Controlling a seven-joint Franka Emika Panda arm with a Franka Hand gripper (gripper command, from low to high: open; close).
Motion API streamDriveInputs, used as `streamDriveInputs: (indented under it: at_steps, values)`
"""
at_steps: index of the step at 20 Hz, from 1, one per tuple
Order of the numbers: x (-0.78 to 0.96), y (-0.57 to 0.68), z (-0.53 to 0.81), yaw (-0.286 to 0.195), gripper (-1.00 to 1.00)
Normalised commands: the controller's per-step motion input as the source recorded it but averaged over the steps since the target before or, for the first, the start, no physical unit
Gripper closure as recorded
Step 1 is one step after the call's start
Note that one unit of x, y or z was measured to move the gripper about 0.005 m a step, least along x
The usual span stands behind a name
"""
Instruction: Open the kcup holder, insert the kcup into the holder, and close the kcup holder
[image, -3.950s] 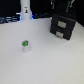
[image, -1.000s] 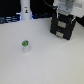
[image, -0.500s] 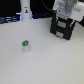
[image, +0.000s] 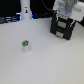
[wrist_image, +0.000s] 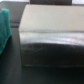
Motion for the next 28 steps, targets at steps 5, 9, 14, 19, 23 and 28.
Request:
streamDriveInputs:
  at_steps: [5,9,14,19,23,28]
  values:
    - [0.05,-0.01,0.0,-0.007,1.0]
    - [0.5,-0.06,0.12,-0.021,1.0]
    - [0.58,-0.21,0.13,-0.033,1.0]
    - [0.94,-0.3,0.26,-0.066,1.0]
    - [0.95,-0.33,0.16,-0.071,1.0]
    - [0.96,-0.33,0.12,-0.069,1.0]
